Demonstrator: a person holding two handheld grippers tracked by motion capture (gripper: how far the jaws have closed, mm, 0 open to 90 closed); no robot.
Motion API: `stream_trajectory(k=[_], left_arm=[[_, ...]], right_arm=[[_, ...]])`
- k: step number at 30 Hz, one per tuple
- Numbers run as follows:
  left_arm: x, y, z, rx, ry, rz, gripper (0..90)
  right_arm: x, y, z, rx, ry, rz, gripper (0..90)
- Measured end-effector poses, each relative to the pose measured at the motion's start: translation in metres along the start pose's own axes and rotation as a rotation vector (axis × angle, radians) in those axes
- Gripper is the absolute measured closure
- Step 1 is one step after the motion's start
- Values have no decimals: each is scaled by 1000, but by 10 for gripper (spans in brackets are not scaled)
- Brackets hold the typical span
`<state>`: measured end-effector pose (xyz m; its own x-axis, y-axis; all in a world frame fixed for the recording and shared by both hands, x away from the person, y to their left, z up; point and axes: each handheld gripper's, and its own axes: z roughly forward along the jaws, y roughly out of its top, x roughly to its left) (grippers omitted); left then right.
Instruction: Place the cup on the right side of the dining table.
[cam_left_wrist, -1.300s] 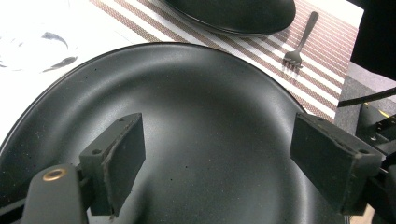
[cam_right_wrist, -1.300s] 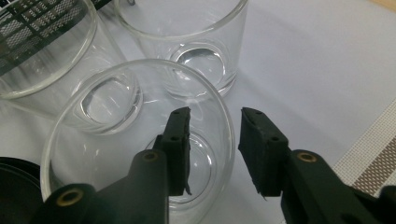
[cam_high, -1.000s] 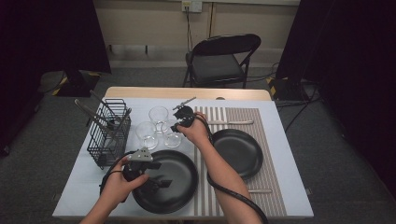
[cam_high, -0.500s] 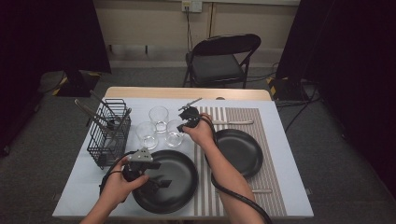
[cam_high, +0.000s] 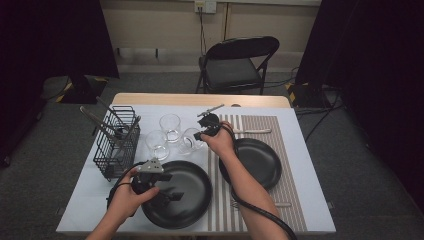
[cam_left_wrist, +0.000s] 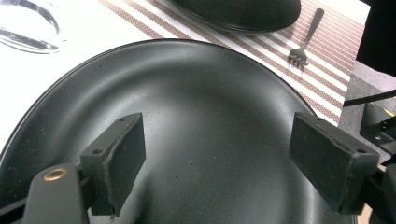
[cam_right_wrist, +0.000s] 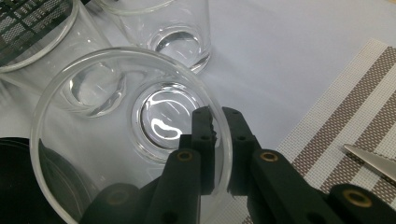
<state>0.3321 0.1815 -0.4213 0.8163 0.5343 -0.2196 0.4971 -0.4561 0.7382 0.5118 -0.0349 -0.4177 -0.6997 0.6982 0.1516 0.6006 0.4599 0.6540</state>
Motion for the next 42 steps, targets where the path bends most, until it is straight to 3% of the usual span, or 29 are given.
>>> stream_trajectory(k=[5, 8, 42], left_arm=[[0, 0, 0, -2, 0, -2, 184], [0, 0, -1, -1, -1, -2, 184], [1, -1, 1, -1, -1, -11, 183]], right_arm=[[-1, -1, -3, -12, 18, 36, 851], [-1, -1, -5, -18, 11, 23, 850], [-18, -3, -30, -47, -4, 70, 851]])
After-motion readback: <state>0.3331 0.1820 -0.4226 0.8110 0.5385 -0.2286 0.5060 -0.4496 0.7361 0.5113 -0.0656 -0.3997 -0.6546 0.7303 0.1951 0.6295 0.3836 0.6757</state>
